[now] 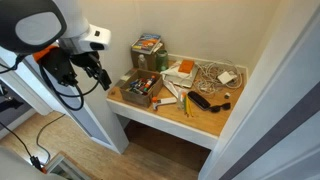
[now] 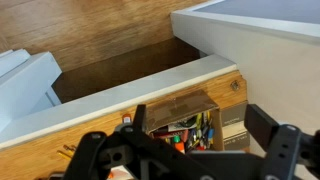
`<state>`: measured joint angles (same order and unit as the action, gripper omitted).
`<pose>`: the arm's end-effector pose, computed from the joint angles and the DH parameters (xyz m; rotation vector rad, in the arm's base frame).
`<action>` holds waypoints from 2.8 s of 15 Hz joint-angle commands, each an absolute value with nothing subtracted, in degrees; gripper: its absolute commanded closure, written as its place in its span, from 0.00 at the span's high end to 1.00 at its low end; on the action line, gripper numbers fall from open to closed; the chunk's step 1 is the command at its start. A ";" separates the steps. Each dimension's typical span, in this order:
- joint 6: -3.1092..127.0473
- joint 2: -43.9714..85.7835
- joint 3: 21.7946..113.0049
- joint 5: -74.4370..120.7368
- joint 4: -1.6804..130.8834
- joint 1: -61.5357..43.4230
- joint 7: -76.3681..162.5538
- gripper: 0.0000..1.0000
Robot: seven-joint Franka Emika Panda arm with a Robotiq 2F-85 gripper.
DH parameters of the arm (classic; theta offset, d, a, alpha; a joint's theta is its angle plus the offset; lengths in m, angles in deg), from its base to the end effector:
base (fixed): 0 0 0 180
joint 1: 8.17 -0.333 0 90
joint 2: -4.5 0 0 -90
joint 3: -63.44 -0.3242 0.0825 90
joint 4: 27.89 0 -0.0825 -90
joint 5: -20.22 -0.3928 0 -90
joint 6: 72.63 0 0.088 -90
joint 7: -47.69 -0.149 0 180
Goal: Put the white object in the brown box
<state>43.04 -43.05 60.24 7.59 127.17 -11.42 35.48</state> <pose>0.3211 0.0560 0.4392 -2.9385 0.2908 -0.1716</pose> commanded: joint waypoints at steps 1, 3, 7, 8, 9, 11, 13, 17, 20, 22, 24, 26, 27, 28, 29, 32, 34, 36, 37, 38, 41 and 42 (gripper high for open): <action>42.79 -43.04 59.80 7.23 127.01 -10.85 35.83 1.00; 42.79 -43.04 59.80 7.23 127.01 -10.85 35.83 1.00; 42.79 -43.04 59.80 7.23 127.01 -10.85 35.83 1.00; 42.79 -43.04 59.80 7.23 127.01 -10.85 35.83 1.00; 42.79 -43.04 59.80 7.23 127.01 -10.85 35.83 1.00; 42.79 -43.04 59.80 7.23 127.01 -10.85 35.83 1.00; 42.79 -43.04 59.80 7.23 127.01 -10.85 35.83 1.00; 45.56 -38.27 60.79 9.39 124.86 -8.54 36.98 1.00; 48.34 -31.09 61.60 11.19 121.80 -6.29 38.06 1.00; 50.70 -25.90 61.85 12.95 119.55 -5.07 38.46 1.00; 53.50 -20.60 61.96 14.62 116.55 -4.01 37.95 1.00; 55.49 -14.70 62.49 15.83 112.62 -3.45 37.88 1.00; 56.53 -11.96 62.69 16.42 110.75 -3.16 37.60 1.00; 57.83 -9.20 62.98 17.15 108.80 -2.91 37.64 1.00; 59.01 -6.66 63.19 17.96 107.13 -2.69 37.31 1.00; 59.77 1.11 64.52 19.42 101.53 -2.58 37.38 1.00; 59.65 5.34 65.57 19.59 98.03 -2.77 38.18 1.00; 59.57 9.34 66.48 19.05 94.42 -2.79 38.94 1.00; 59.56 11.04 66.88 18.39 92.86 -2.75 39.79 1.00; 59.31 12.88 67.32 17.64 91.08 -2.55 40.68 1.00; 59.62 12.03 67.86 17.82 92.56 -2.97 40.02 1.00; 59.26 13.28 68.08 17.49 91.26 -2.77 40.64 1.00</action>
<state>59.36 13.32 67.72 17.55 91.29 -2.42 40.59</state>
